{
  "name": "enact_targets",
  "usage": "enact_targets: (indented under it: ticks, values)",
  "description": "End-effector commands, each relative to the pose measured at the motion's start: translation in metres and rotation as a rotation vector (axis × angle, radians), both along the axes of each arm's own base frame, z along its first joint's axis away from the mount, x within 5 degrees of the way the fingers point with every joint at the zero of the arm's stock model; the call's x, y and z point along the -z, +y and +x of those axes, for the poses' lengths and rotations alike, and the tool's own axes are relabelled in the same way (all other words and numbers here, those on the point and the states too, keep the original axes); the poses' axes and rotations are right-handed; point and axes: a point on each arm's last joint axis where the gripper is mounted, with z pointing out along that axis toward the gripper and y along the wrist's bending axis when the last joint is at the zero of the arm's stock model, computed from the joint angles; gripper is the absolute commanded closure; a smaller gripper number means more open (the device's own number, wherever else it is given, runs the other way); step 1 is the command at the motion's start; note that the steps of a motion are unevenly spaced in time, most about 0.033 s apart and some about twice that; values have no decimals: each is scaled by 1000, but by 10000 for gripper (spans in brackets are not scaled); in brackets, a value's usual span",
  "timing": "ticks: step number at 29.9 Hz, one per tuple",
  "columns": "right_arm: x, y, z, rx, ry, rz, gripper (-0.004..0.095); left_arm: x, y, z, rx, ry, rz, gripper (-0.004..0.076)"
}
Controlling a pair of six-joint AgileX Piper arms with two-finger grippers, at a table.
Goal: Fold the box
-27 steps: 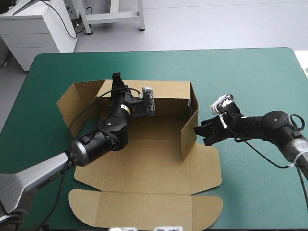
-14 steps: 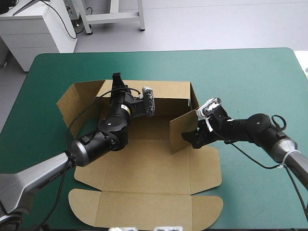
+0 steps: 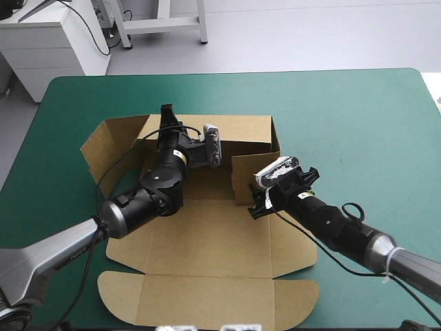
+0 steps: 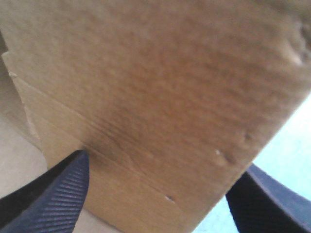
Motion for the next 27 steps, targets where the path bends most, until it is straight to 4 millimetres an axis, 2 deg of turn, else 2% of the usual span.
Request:
enact_targets:
  ticks: [1, 5, 10, 16, 21, 27]
  values:
    - [-19, 0, 5, 141, -146, 41, 193, -17, 4, -2, -20, -37, -51, 713]
    - [-9, 5, 10, 173, -133, 70, 193, -17, 3, -2, -12, -37, -54, 713]
    - [-6, 5, 20, 240, -231, 96, 194, -17, 2, -2, 1, -37, -60, 713]
    - [-7, 18, 22, 106, -318, 62, 291, -17, 1, -2, 9, -37, -64, 713]
    - [-4, 13, 23, 176, -268, 119, 301, -17, 1, -2, 11, -37, -64, 713]
    - [-6, 8, 30, 183, -259, 128, 302, -17, 1, -2, 14, -37, -65, 713]
